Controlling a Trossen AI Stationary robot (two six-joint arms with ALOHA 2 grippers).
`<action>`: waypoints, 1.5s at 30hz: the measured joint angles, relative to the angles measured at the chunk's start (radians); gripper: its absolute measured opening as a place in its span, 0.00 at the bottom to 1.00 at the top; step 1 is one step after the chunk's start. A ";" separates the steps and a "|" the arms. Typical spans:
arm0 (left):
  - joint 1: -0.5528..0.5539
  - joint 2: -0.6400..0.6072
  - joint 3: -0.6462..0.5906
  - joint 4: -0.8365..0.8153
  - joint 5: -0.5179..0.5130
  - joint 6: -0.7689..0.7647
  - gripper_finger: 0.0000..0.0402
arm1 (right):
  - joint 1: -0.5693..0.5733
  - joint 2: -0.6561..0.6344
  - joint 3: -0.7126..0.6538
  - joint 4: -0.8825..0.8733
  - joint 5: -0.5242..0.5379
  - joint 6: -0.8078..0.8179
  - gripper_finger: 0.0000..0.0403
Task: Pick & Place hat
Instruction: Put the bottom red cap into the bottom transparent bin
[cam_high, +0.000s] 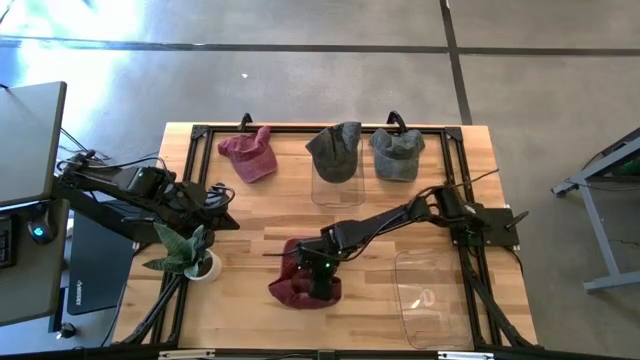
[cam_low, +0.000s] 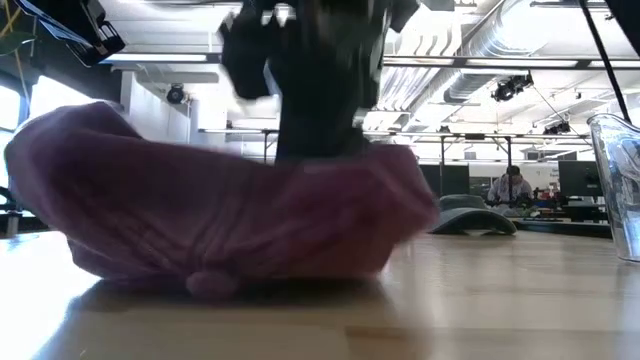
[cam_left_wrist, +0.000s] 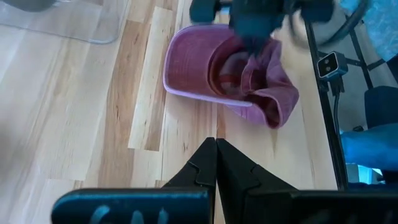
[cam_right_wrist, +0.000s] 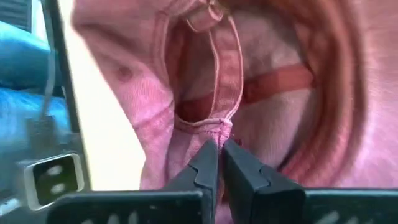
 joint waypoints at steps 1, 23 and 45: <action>0.000 0.000 0.000 -0.004 0.000 -0.001 0.00 | 0.000 -0.022 0.000 -0.010 0.013 0.020 0.03; 0.000 0.066 0.000 0.011 0.001 -0.027 0.00 | -0.015 -0.028 0.000 -0.338 0.457 0.531 0.12; 0.000 0.085 0.000 0.011 0.010 -0.028 0.00 | -0.011 -0.029 0.000 0.123 0.110 0.296 0.05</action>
